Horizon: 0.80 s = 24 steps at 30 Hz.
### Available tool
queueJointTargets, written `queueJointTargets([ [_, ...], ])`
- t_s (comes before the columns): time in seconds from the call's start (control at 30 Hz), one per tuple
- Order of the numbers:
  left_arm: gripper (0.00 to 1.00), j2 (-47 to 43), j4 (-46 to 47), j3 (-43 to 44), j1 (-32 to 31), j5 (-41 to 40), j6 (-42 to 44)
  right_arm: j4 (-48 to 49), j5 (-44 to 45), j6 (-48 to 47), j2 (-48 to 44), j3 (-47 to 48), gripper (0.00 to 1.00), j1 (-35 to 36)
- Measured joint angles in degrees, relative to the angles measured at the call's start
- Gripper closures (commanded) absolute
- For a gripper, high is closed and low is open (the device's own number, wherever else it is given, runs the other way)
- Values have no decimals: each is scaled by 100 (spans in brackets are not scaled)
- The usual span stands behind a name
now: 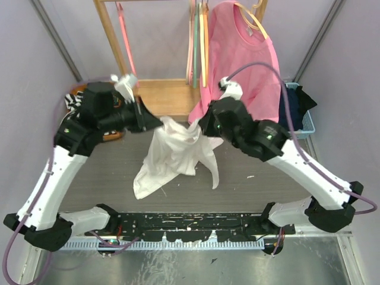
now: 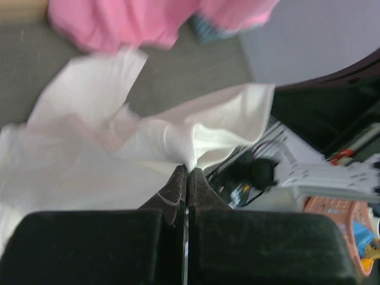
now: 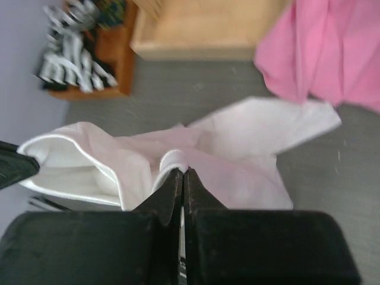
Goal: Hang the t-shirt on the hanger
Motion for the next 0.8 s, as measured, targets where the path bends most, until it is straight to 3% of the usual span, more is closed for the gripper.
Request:
queueJointTargets([
  [0.17,100,710,-363,3119,4,-173,173,76,85,-540,13,1674,99,0],
  [0.27,100,994,-396,4367,4,-278,273,140,76,-793,57,2549,99,0],
  [0.33,100,1034,-363,4653,4,-339,297,175,81,-909,52,2881,99,0],
  [0.4,100,992,-352,4616,4,-382,302,173,87,-984,7,2966,99,0],
  [0.5,100,745,-186,3895,2,-411,269,170,111,-1078,-164,2632,99,0],
  [0.8,100,240,2,710,0,-533,103,101,-114,-931,-953,-494,99,0],
])
